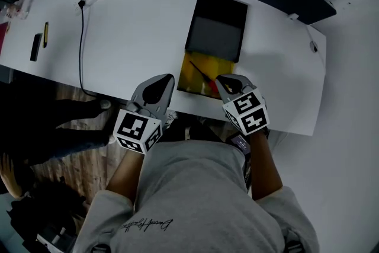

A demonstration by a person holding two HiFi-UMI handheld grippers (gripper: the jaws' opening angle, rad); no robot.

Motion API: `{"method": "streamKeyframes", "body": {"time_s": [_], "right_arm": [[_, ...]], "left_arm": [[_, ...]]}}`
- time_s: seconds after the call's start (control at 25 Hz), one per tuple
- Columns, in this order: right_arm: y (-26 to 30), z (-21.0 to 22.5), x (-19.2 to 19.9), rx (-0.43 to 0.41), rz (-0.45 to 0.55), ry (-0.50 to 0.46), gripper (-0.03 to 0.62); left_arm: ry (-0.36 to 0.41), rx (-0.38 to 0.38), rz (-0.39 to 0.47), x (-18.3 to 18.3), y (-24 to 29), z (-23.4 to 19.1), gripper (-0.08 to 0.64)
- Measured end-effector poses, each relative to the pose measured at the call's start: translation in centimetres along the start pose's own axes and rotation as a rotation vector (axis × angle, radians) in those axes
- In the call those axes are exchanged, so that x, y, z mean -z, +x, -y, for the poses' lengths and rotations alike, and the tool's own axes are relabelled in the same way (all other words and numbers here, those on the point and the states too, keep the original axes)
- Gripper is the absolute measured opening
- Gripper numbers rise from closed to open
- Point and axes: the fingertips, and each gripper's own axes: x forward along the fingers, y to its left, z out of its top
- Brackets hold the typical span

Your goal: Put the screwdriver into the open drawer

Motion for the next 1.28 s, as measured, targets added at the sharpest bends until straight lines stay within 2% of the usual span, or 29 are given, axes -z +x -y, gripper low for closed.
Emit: {"method": "streamKeyframes", "body": {"time_s": [0.28,0.56,1.28], "right_arm": [[-2.5,-0.2,-1.4,0.007,0.105,0.048,0.014],[-3.7,-1.9,-2.5,-0.026,0.197,0.126,0.014],[-3.6,-2.4,-3.2,-0.044,0.209,0.097,0.014]], "left_arm": [[0.004,0.002,0.015,-1.1,-0.7,0.9,0.002],[0.016,-0.001,0.0,-0.6,-1.5,1.9,0.002],[0.021,-0.008,0.0,-0.9,-1.8,1.8,0.002]]}}
